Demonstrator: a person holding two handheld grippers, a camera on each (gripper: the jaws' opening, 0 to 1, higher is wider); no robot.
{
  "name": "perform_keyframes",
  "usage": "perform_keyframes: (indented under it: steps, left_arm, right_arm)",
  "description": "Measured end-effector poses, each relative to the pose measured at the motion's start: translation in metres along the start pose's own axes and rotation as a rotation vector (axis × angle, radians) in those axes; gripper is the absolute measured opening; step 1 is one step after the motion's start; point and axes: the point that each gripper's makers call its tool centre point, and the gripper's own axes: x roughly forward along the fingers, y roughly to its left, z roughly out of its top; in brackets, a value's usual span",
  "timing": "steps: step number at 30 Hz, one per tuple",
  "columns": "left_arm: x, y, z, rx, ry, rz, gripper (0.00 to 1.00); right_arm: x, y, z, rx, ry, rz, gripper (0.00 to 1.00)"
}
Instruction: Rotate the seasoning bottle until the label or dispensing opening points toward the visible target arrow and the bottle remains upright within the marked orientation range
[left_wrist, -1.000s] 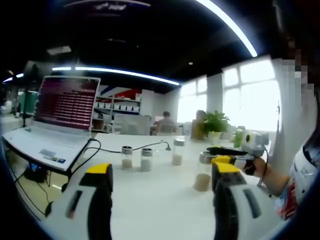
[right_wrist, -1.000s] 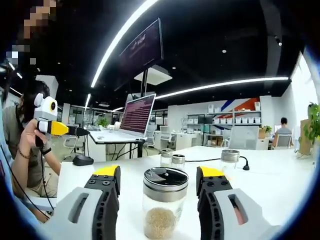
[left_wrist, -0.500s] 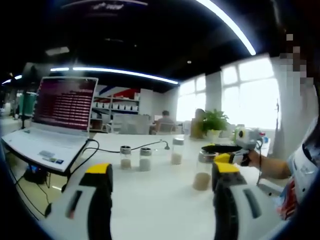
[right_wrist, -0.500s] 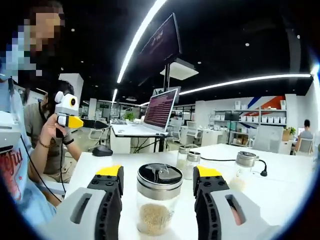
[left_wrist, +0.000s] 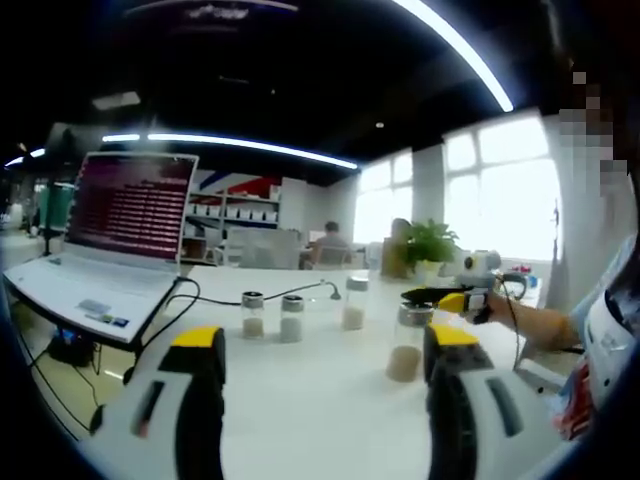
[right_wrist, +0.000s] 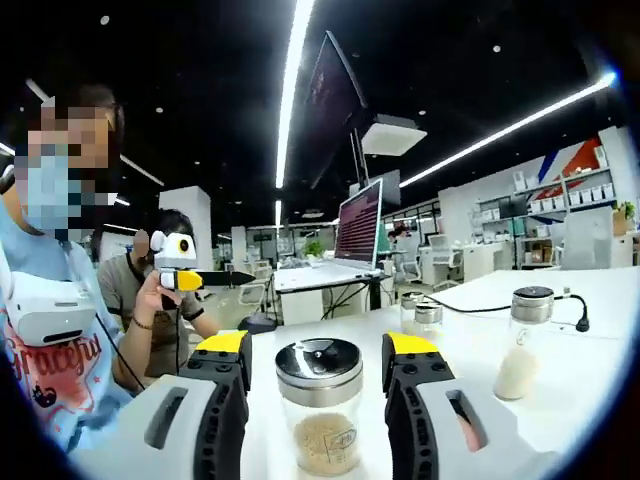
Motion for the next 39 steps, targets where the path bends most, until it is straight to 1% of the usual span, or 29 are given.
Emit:
perform_keyframes:
  steps: [3, 4, 5, 6, 11, 15, 20, 23, 26, 33, 39]
  left_arm:
    - [0.0, 0.0, -0.001, 0.0, 0.002, 0.002, 0.86]
    - [0.0, 0.001, -0.001, 0.0, 0.003, 0.002, 0.86]
    - [0.0, 0.0, -0.001, 0.0, 0.002, 0.002, 0.86]
    - [0.0, 0.0, -0.001, 0.0, 0.002, 0.003, 0.86]
    - [0.001, -0.002, -0.003, 0.0, 0.006, -0.002, 0.86]
    - [0.001, 0.001, -0.003, -0.003, 0.006, 0.006, 0.86]
    - [0.002, -0.003, -0.005, -0.001, 0.007, 0.001, 0.86]
    - [0.002, -0.003, -0.004, -0.001, 0.005, 0.0, 0.86]
    - [0.002, -0.003, -0.004, 0.0, 0.006, 0.003, 0.86]
    - [0.003, -0.003, -0.004, 0.001, 0.009, -0.001, 0.86]
    - [0.004, -0.001, -0.003, 0.0, 0.01, 0.0, 0.86]
  right_arm:
    - [0.003, 0.001, -0.005, 0.0, 0.017, 0.053, 0.53]
    - [0.004, 0.0, -0.006, 0.016, 0.018, 0.061, 0.53]
    - [0.006, -0.001, -0.008, 0.056, 0.022, 0.061, 0.53]
    - [0.007, -0.003, -0.009, 0.063, 0.026, 0.069, 0.53]
    - [0.013, -0.002, -0.017, 0.07, 0.058, 0.124, 0.52]
    - [0.017, 0.0, -0.017, 0.067, 0.059, 0.145, 0.48]
    - [0.022, 0.008, -0.018, 0.068, 0.061, 0.188, 0.48]
    - [0.023, 0.009, -0.02, 0.063, 0.072, 0.193, 0.46]
    - [0.023, 0.006, -0.018, 0.071, 0.063, 0.185, 0.43]
    - [0.023, 0.005, -0.018, 0.091, 0.044, 0.194, 0.43]
    - [0.024, 0.004, -0.018, 0.097, 0.05, 0.181, 0.43]
